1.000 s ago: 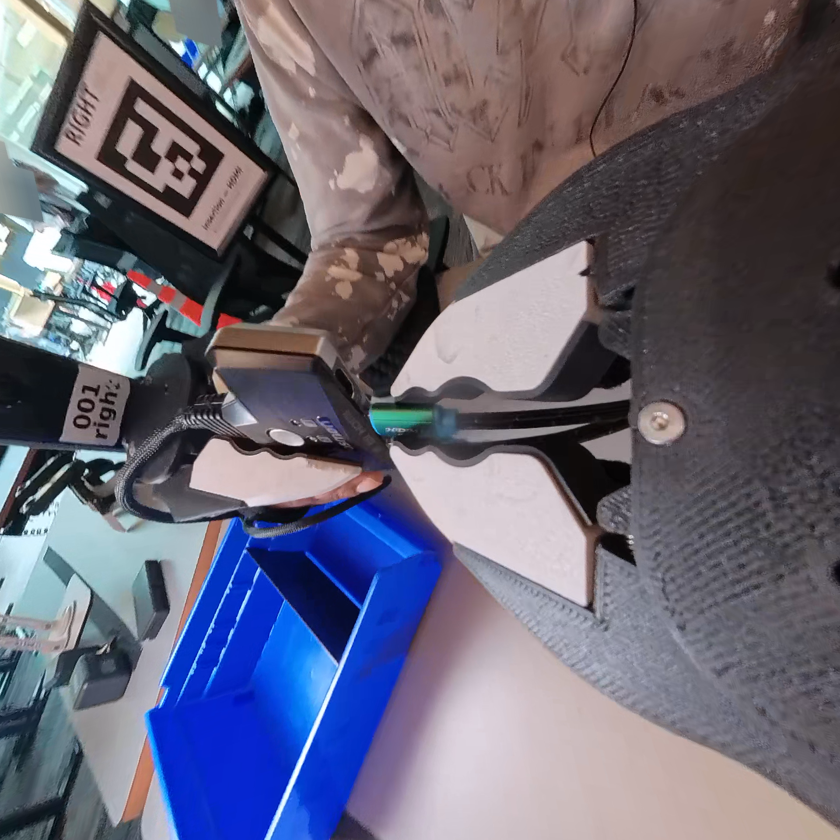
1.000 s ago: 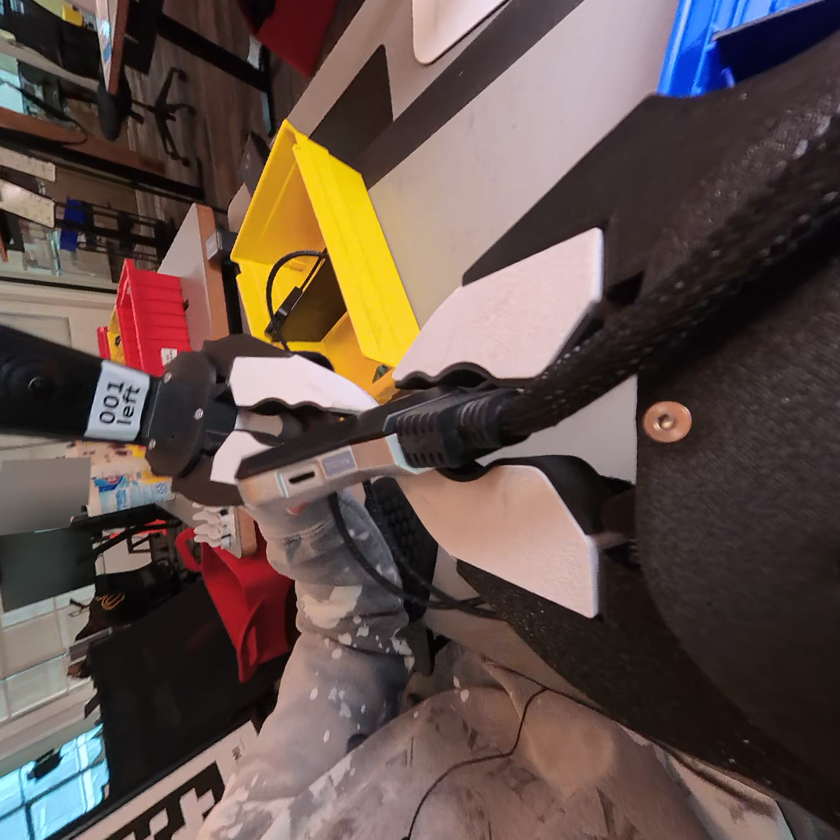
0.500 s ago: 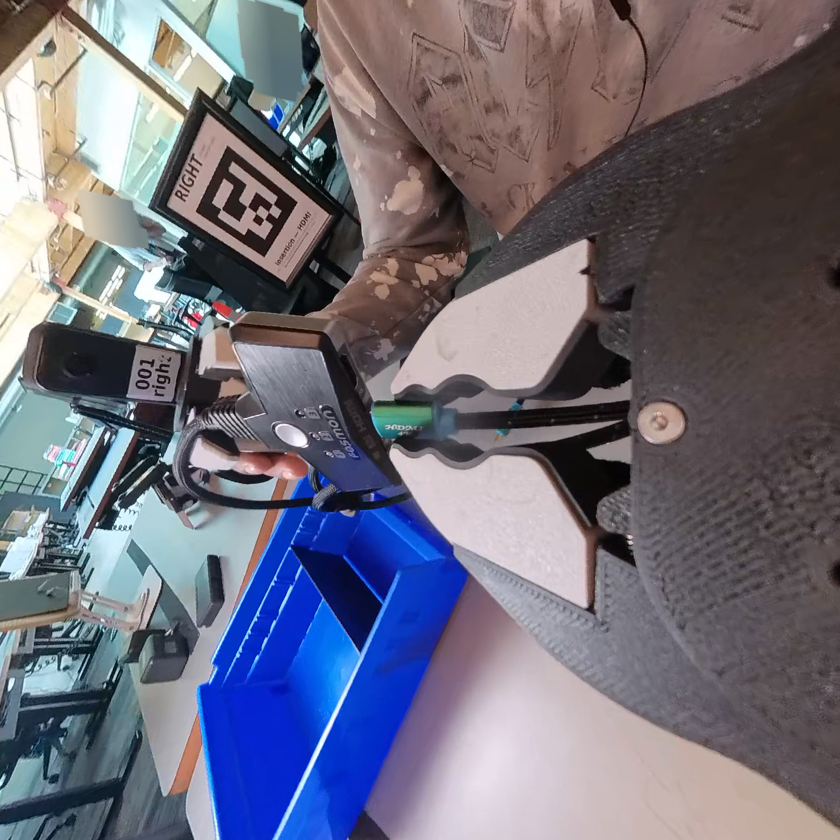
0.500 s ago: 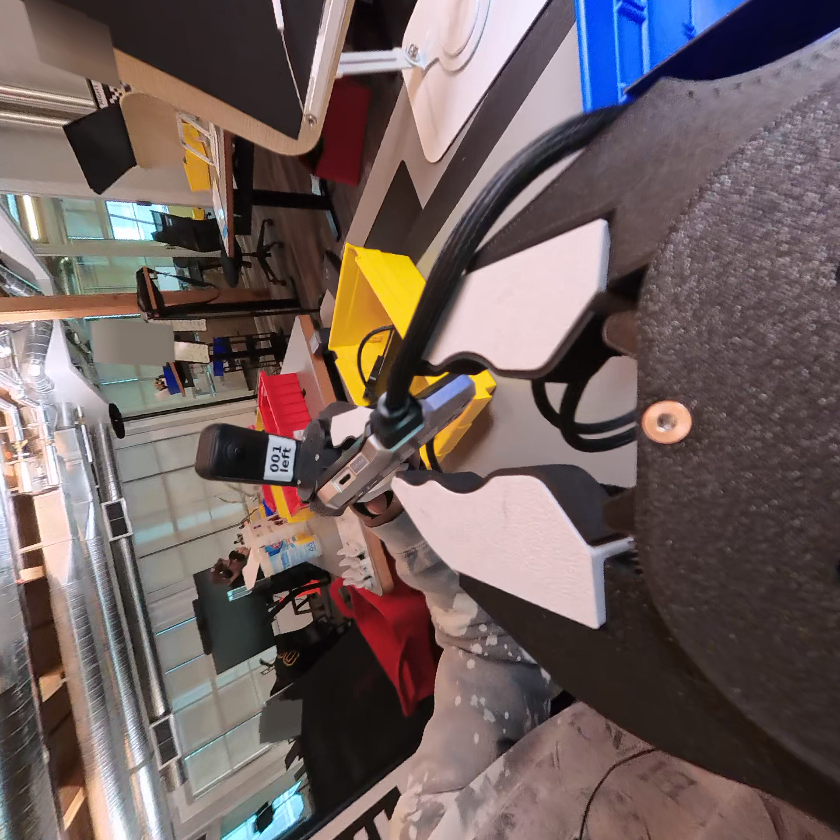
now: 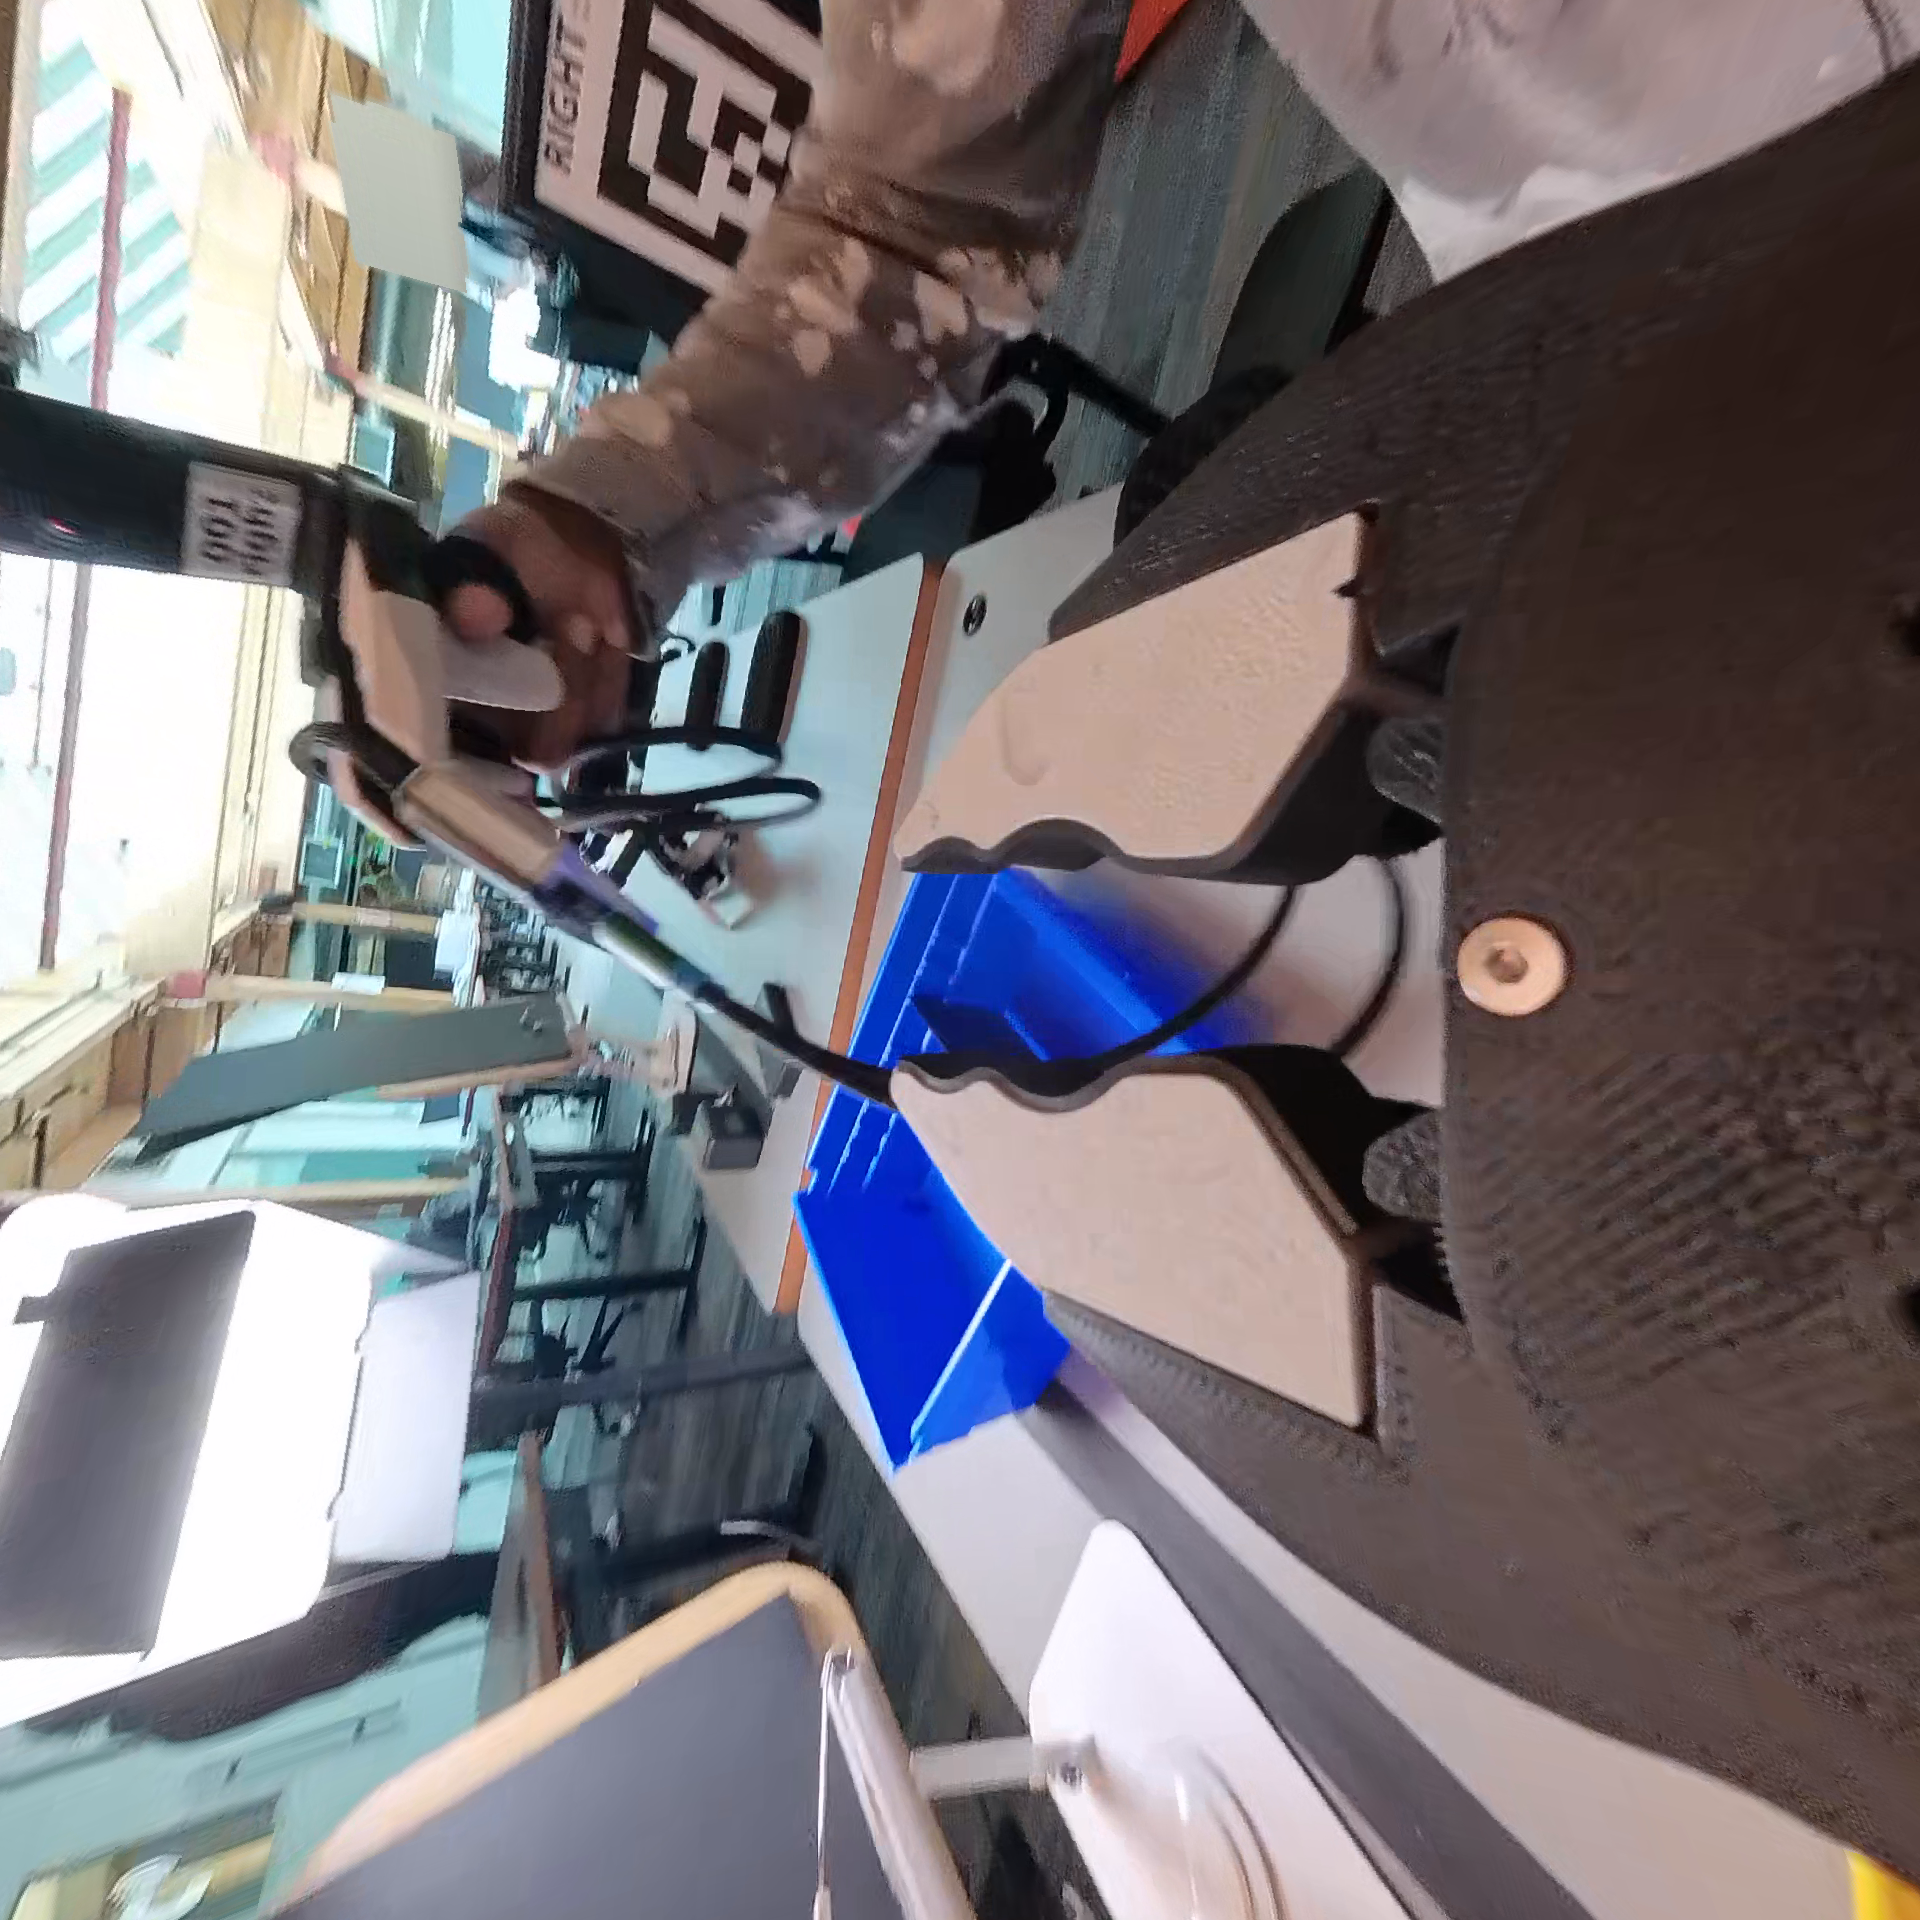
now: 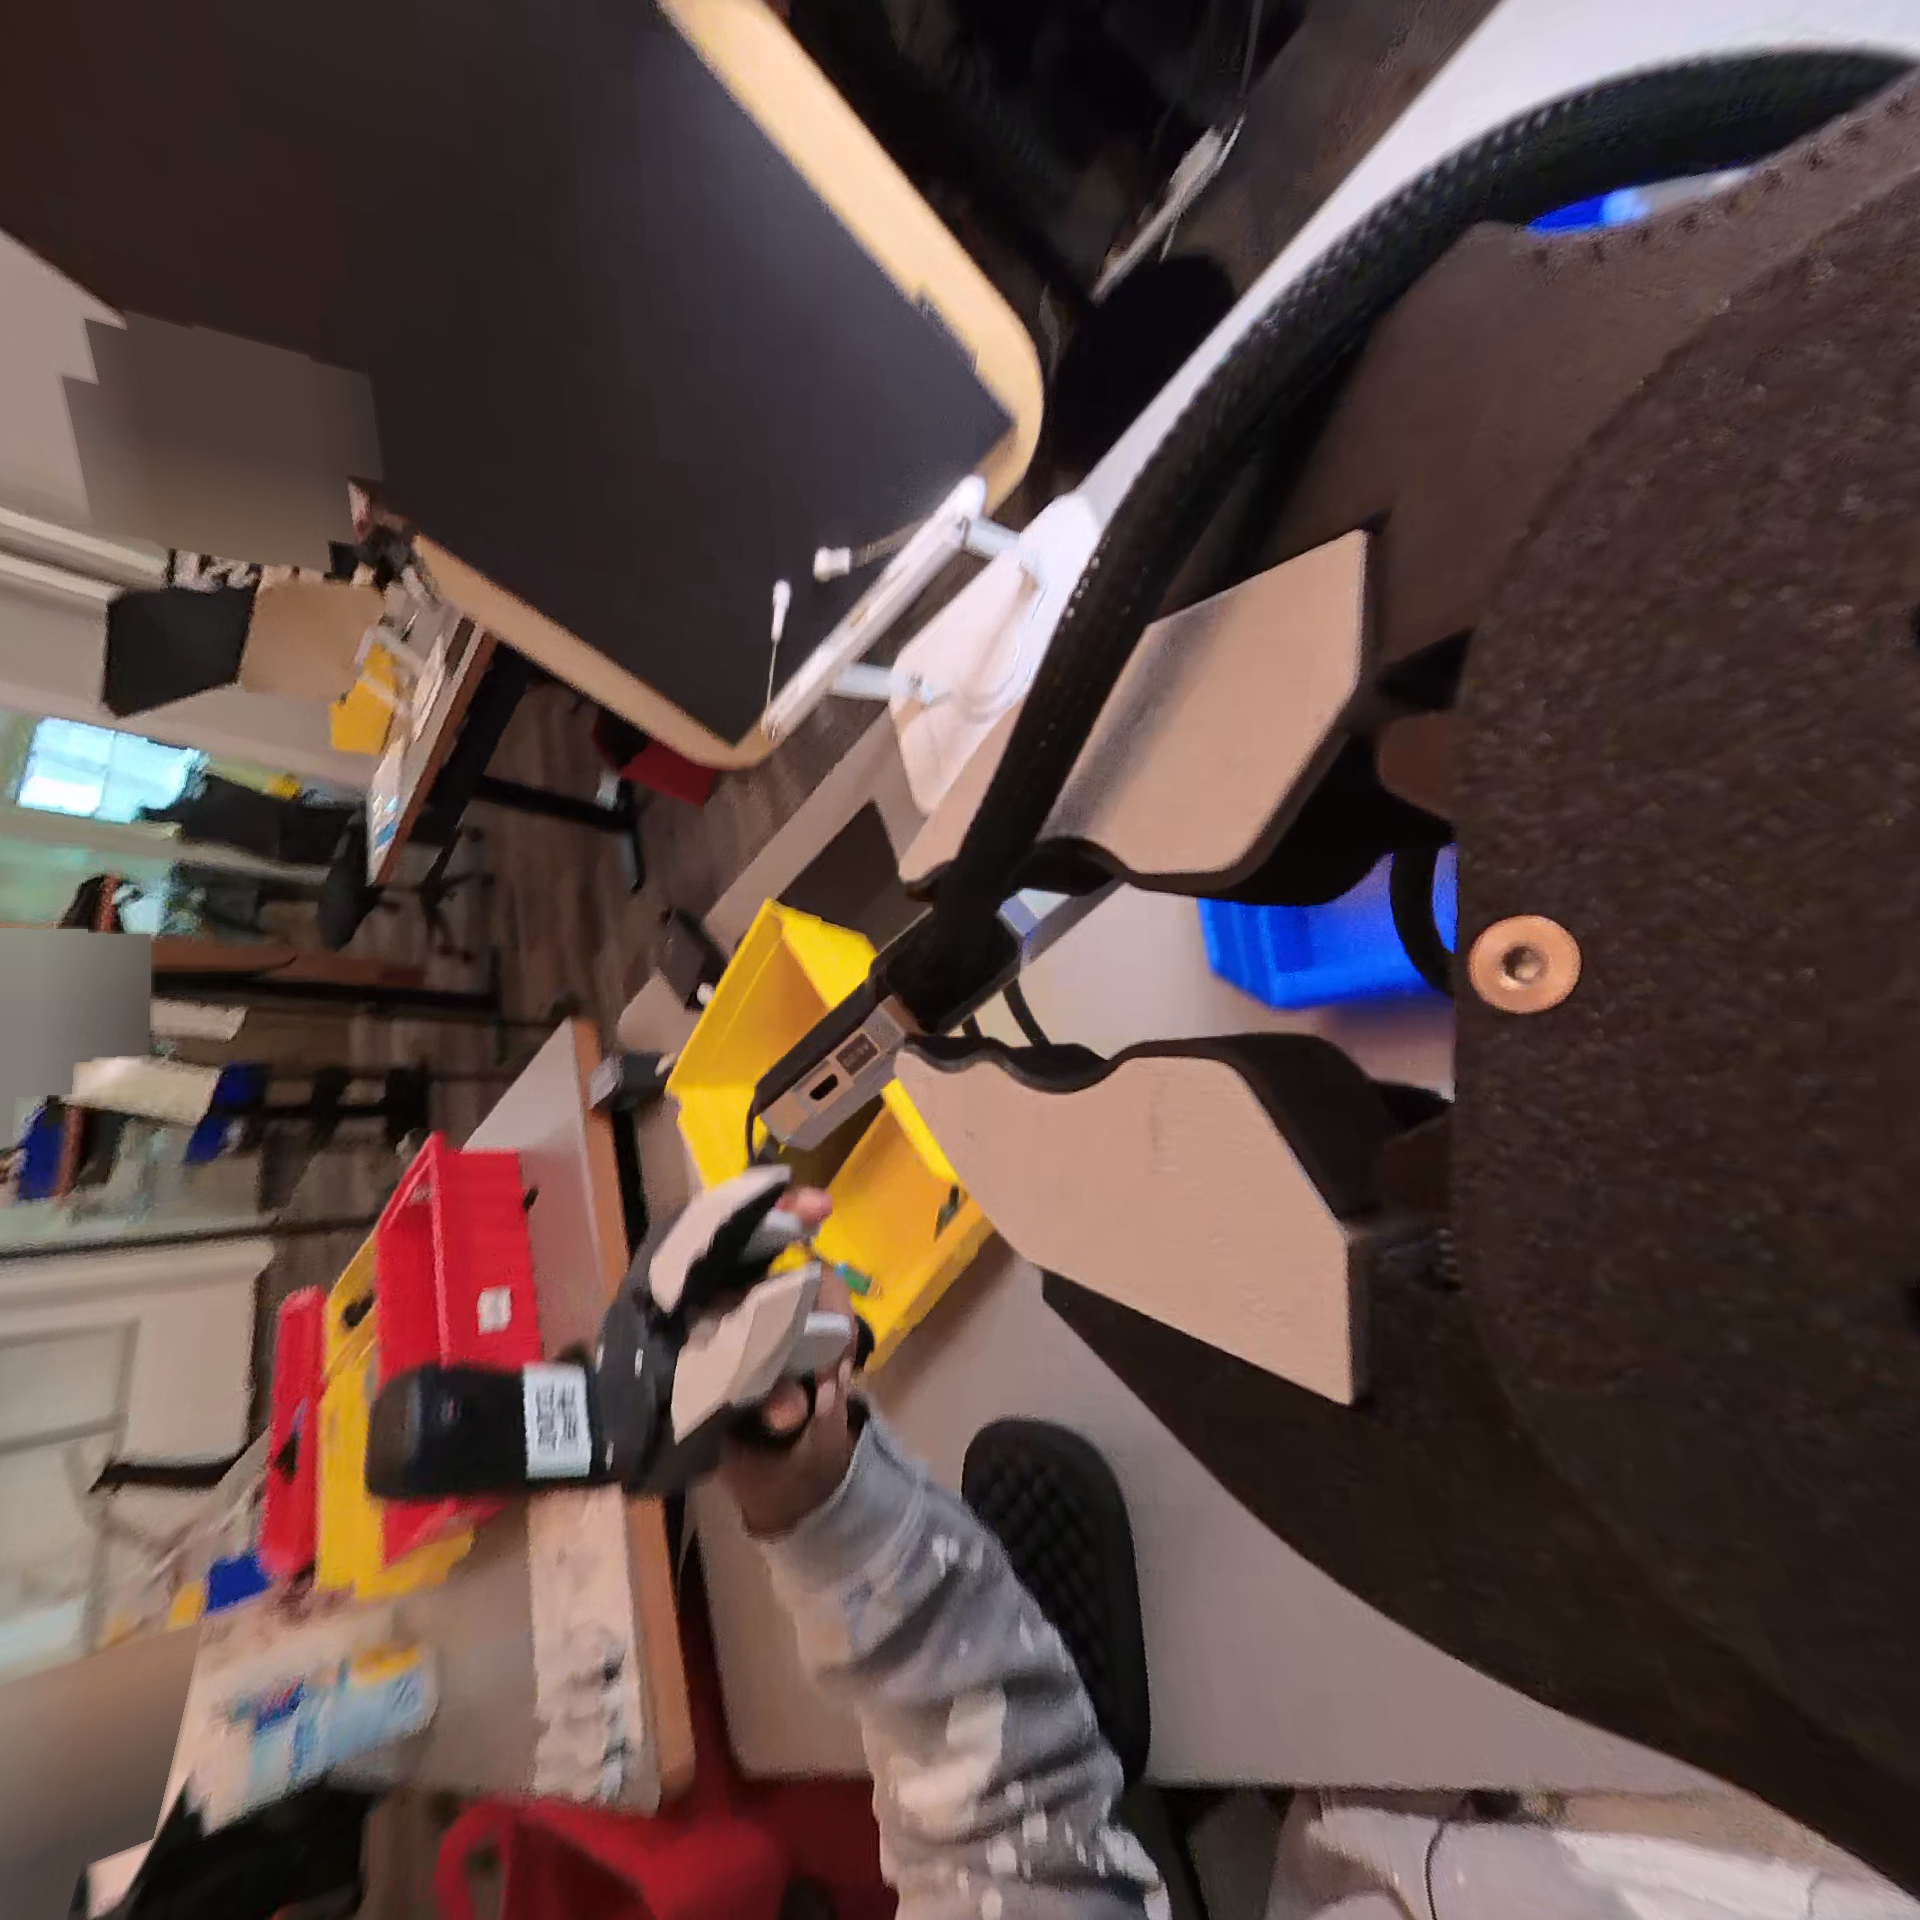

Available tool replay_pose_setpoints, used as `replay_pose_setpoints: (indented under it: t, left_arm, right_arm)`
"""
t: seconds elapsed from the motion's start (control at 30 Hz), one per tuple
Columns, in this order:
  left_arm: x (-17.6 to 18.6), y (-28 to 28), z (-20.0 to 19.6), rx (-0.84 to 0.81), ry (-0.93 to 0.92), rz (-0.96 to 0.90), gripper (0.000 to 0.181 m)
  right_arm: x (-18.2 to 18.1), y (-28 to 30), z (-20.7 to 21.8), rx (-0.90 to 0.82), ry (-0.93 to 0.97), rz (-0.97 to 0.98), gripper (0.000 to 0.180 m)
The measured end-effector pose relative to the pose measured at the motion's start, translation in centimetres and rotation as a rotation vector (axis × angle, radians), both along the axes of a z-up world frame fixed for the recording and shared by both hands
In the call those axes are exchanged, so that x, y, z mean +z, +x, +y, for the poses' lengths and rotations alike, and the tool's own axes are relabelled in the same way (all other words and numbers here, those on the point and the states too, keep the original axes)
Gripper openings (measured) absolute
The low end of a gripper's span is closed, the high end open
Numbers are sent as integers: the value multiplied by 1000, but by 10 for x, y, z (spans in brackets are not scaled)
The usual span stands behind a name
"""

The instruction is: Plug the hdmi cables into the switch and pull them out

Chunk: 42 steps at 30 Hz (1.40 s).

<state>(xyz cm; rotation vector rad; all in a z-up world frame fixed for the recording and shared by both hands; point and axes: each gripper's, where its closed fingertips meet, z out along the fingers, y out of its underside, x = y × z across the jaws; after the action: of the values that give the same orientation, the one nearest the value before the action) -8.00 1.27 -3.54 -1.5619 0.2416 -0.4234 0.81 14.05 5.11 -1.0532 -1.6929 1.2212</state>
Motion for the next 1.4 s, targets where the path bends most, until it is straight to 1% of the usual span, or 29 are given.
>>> replay_pose_setpoints:
  t: [0.17, 0.23, 0.3, 0.33, 0.4, 0.47, 0.53, 0.6, 0.67, 0.73, 0.8, 0.97, 1.1, 1.17, 1.23, 1.3, 1.4]
  left_arm:
    - [9, -9, -6, 40, 27, -10, 33]
    - [8, -10, -6, 43, 20, -6, 33]
    - [6, -13, -6, 60, 14, 10, 34]
    - [5, -14, -6, 67, 11, 18, 34]
    - [4, -17, -6, 76, 8, 24, 34]
    - [6, -19, -9, 77, 14, 19, 34]
    - [8, -22, -12, 81, 20, 16, 34]
    - [11, -26, -15, 96, 30, 18, 34]
    - [13, -30, -17, 105, 34, 15, 34]
    - [13, -33, -18, 112, 36, 12, 33]
    - [12, -37, -18, 123, 31, 10, 34]
    - [7, -45, -16, 145, 11, 17, 33]
    - [4, -48, -16, 147, 3, 7, 32]
    - [3, -49, -17, 150, 0, 9, 33]
    - [4, -51, -17, 155, 0, 12, 32]
    - [4, -53, -18, 158, -1, 10, 32]
    - [3, -57, -20, 168, -1, 8, 32]
  right_arm:
    - [57, -18, 63, -196, 167, -57, 24]
    - [78, -28, 85, -270, 243, -41, 24]
    - [88, -39, 104, -334, 321, -18, 24]
    - [86, -45, 113, -359, 348, -12, 24]
    - [71, -58, 128, -398, 390, -3, 24]
    - [40, -68, 139, -415, 424, -13, 24]
    - [-4, -76, 148, -418, 443, -72, 25]
    - [-55, -82, 154, -400, 442, -183, 25]
    - [-94, -87, 157, -391, 440, -246, 24]
    - [-120, -93, 159, -383, 392, -305, 26]
    - [-136, -100, 162, -391, 355, -357, 24]
    - [-157, -124, 159, -384, 298, -430, 25]
    - [-175, -144, 162, -392, 193, -410, 26]
    - [-179, -150, 163, -383, 62, -356, 27]
    - [-178, -150, 165, -366, -123, -307, 27]
    - [-176, -143, 169, -360, -306, -272, 27]
    - [-173, -124, 177, -366, -484, -224, 26]
